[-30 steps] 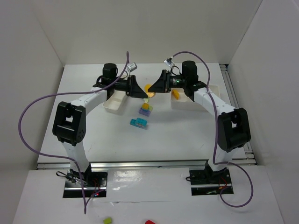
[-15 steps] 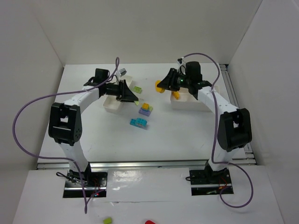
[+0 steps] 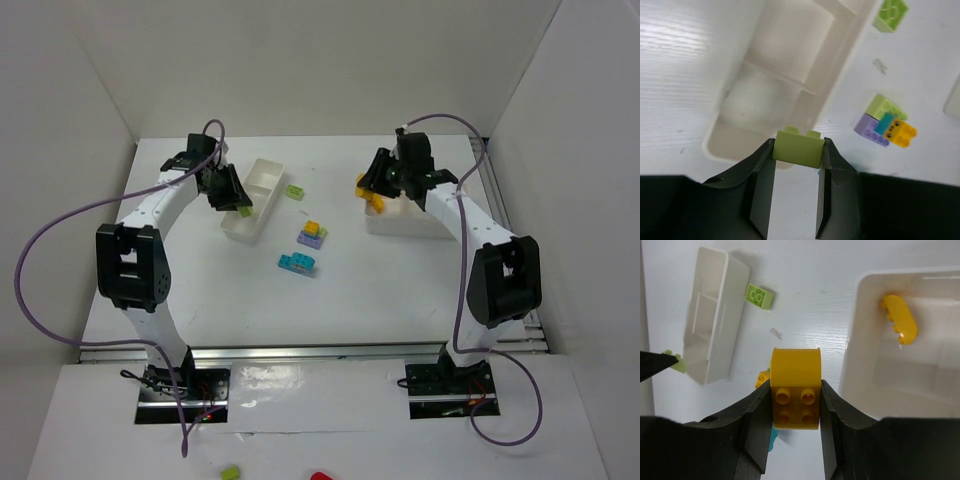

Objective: Sort the legos into containers by color

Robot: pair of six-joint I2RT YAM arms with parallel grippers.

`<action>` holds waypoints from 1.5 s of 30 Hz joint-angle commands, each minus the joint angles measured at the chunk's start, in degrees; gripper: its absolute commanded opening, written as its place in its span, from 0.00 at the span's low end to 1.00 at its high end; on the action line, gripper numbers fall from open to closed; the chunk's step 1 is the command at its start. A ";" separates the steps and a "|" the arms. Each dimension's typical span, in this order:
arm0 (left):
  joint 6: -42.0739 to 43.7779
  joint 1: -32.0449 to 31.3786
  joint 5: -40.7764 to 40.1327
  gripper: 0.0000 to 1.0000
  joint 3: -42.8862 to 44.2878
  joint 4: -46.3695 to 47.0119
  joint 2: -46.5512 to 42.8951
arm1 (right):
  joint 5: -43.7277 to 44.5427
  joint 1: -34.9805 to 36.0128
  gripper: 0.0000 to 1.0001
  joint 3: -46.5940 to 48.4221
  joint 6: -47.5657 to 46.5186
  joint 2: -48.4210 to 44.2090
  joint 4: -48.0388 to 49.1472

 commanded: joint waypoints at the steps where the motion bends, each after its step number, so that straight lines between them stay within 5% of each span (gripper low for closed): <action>1: -1.89 -0.54 -10.66 0.00 1.59 -3.43 1.82 | 6.37 0.18 0.36 3.30 -1.43 -2.80 -2.65; 6: -2.51 -0.54 -13.30 0.03 2.65 -5.53 4.01 | 9.02 0.18 0.37 4.44 -1.43 -2.18 -3.79; 7: -2.51 -0.54 -13.30 0.31 2.65 -5.53 4.02 | 9.72 0.18 0.38 4.44 -1.43 -2.18 -3.79; 9: -2.51 -1.06 -13.30 0.59 2.65 -5.53 4.02 | 10.52 0.18 0.38 5.05 -1.43 -1.57 -3.79; 12: -1.37 -1.68 -11.90 0.70 4.13 -5.53 3.49 | 13.15 0.18 0.40 7.07 -1.43 -0.08 -4.40; 23: 1.88 -11.87 -6.89 0.73 12.57 -6.68 -0.56 | 27.38 0.18 0.44 14.98 -0.29 9.76 -10.73; 26: 1.89 -13.80 -6.88 0.85 13.28 -7.38 1.02 | 27.39 0.18 0.48 16.83 -0.81 12.92 -11.62; 29: 2.42 -14.43 -6.36 0.89 13.90 -8.43 2.16 | 29.92 0.79 0.86 16.84 -0.82 13.64 -12.94; 31: 2.42 -15.04 -6.36 0.89 13.90 -8.44 2.17 | 31.51 1.40 1.00 17.63 -1.43 13.64 -14.52; 41: -4.78 -17.42 -8.64 0.75 20.49 -9.67 12.44 | 27.74 6.85 0.94 9.37 -8.10 3.27 -3.63; 45: -15.38 -17.42 -16.34 0.69 23.12 -8.96 17.19 | 27.13 8.26 0.94 10.42 -9.26 4.58 -4.23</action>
